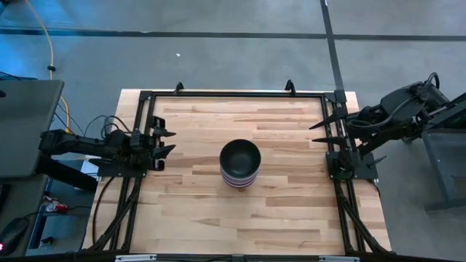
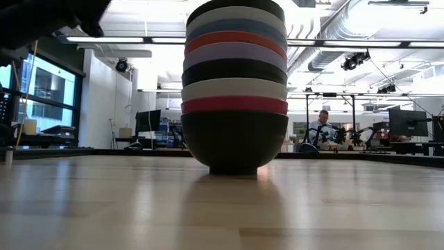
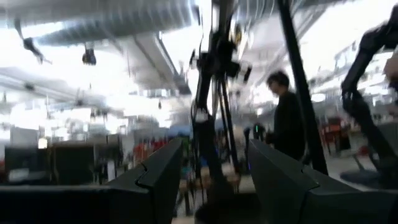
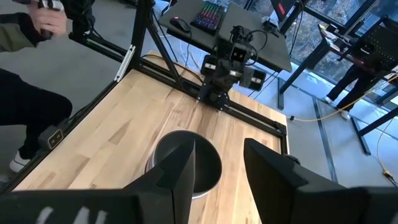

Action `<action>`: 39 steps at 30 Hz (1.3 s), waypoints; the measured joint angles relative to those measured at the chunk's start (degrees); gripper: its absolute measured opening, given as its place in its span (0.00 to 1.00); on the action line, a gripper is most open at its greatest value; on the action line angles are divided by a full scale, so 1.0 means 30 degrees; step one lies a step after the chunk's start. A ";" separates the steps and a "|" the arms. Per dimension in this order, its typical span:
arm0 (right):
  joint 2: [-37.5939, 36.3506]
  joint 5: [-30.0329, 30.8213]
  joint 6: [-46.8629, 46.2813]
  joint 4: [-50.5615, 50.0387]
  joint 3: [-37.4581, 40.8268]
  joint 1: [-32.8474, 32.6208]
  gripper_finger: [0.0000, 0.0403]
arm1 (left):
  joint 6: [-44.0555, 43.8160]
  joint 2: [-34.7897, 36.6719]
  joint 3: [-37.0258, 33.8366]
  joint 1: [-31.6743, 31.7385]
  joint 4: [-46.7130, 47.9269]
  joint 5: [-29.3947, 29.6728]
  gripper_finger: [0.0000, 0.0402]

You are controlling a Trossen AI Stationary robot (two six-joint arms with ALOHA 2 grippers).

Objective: Nest bowls inside each other
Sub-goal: Return to Home Position

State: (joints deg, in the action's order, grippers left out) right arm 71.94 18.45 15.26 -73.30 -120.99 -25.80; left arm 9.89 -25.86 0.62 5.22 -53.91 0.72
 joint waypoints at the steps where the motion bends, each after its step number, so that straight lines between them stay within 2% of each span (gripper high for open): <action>1: 0.0000 -0.0004 -0.0056 -0.0022 0.0000 0.0000 0.33 | 0.0215 0.0019 0.0000 -0.0164 -0.0534 -0.0001 0.43; 7: 0.0007 -0.0329 -0.0078 -0.0091 0.0000 0.0000 0.33 | 0.1688 0.0376 0.0022 -0.0571 -0.3713 0.0489 0.43; 13: 0.0007 -0.0507 -0.0858 -0.0873 0.0000 -0.0007 0.33 | 0.2142 0.1764 0.0022 -0.0564 -0.3870 -0.0182 0.43; 28: 0.0007 -0.0507 -0.0151 -0.0821 0.0000 -0.0007 0.33 | 0.2426 0.8355 0.0022 -0.0564 0.0853 -0.0746 0.43; 34: 0.0000 -0.0507 0.0075 -0.0764 0.0000 0.0000 0.33 | 0.2426 0.8543 0.0056 -0.0564 0.1533 -0.0877 0.43; 37: 0.0000 -0.0507 0.0081 -0.0764 0.0002 0.0000 0.33 | 0.2427 0.8536 0.0051 -0.0557 0.3358 -0.0819 0.43; 39: 0.0000 -0.0507 0.0082 -0.0757 0.0007 -0.0007 0.33 | 0.2418 0.8540 0.0051 -0.0557 0.5211 -0.0034 0.43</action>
State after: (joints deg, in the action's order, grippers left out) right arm 71.94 16.93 15.51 -75.57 -120.97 -25.82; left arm 17.14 -0.24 0.78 3.55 -38.28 0.62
